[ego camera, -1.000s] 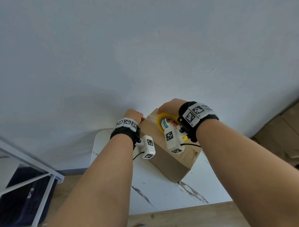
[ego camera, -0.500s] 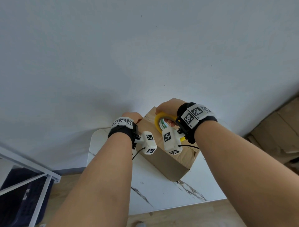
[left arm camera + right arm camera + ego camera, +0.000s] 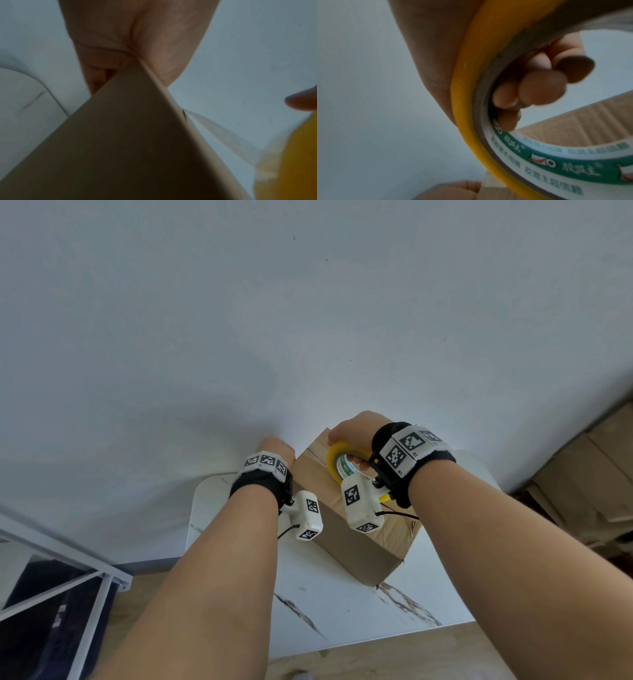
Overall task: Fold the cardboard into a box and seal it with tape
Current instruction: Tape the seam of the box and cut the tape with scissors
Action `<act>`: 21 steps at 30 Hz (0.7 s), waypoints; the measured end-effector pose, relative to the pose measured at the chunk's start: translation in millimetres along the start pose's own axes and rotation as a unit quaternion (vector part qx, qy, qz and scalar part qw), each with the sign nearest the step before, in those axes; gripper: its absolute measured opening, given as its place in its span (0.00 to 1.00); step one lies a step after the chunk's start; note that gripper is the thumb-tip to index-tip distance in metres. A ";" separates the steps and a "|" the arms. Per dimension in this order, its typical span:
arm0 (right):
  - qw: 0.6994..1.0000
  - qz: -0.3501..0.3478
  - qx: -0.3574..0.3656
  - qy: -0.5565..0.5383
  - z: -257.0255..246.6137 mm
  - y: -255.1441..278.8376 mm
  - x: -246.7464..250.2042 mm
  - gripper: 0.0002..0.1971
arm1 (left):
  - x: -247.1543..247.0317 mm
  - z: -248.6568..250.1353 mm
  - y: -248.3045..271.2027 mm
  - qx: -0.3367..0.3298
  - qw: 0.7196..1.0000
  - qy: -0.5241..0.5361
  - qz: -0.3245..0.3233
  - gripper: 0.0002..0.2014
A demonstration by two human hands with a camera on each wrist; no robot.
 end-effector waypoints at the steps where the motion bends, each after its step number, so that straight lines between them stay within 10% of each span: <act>1: 1.000 0.001 0.001 0.001 0.5 -0.3 0.0 0.11 | 4.6 3.4 0.8 -0.009 0.999 0.029 0.016 0.15; 4: 1.000 -0.001 0.004 0.006 0.6 0.6 0.9 0.11 | 17.2 15.8 11.8 -0.052 0.992 0.090 0.076 0.17; 12: 1.000 -0.017 0.009 0.019 -1.0 9.3 3.4 0.12 | 8.4 24.1 37.9 -0.168 0.971 -0.147 0.091 0.21; 21: 0.985 -0.121 -0.030 -0.118 22.3 34.4 17.2 0.23 | -13.9 9.7 53.1 -0.152 0.972 -0.179 -0.001 0.24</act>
Point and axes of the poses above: each hand's wrist, its own y-axis away from the middle knuckle, its own x-axis out of the back of the hand, z = x × y, the point moved 4 cm from there along -y, towards the middle knuckle, and after that the axes turned 11 degrees about -y, right-handed, at the moved point
